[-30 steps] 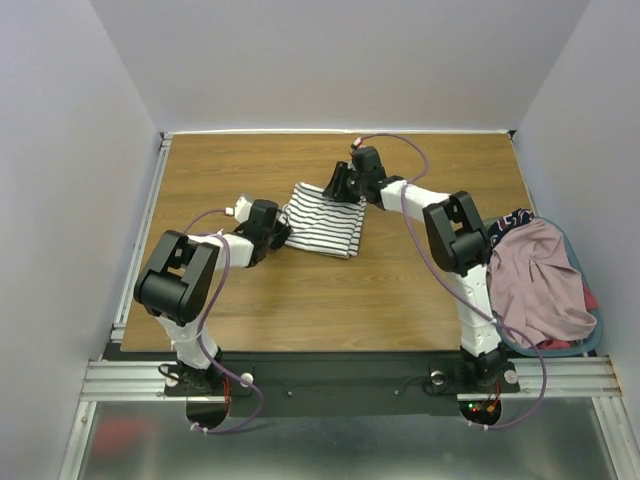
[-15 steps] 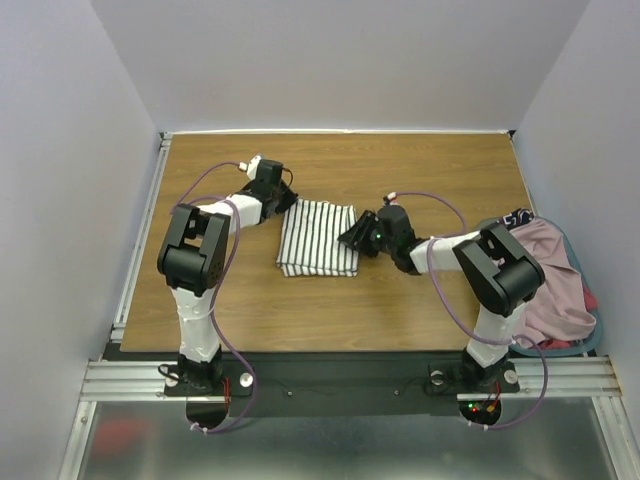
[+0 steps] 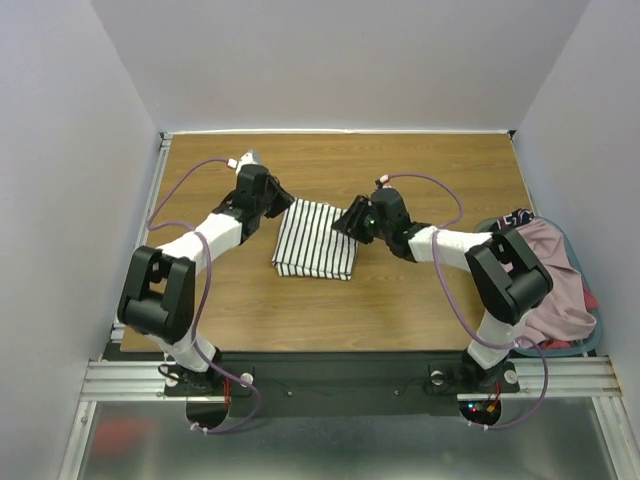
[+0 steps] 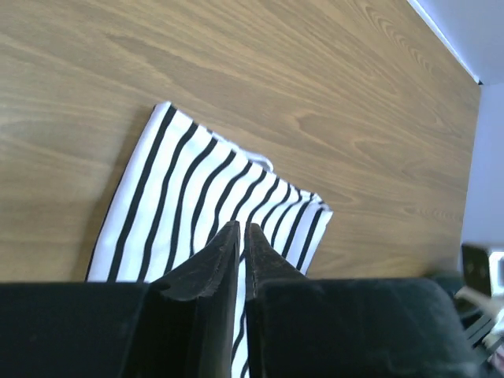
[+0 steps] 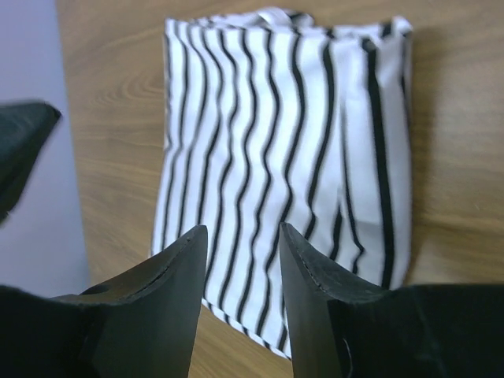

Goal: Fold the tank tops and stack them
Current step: Fold the tank top

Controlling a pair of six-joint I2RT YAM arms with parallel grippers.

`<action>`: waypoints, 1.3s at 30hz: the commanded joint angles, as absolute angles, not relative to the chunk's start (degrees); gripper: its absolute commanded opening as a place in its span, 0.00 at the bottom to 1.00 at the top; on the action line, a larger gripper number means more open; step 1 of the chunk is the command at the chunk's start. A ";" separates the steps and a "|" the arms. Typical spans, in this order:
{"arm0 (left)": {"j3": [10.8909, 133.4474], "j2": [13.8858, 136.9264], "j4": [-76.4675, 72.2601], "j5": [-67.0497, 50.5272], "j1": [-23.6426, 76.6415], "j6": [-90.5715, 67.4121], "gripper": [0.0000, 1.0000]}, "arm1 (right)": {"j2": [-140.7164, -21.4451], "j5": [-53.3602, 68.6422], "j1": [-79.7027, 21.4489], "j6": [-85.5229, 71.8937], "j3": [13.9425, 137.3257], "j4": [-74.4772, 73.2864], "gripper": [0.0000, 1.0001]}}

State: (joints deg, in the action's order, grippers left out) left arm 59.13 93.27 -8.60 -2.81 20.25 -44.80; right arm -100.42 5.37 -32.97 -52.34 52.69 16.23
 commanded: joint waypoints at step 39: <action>48.88 82.11 1.22 14.84 25.58 -43.24 0.57 | -116.90 23.56 -23.91 -39.56 74.01 7.56 0.47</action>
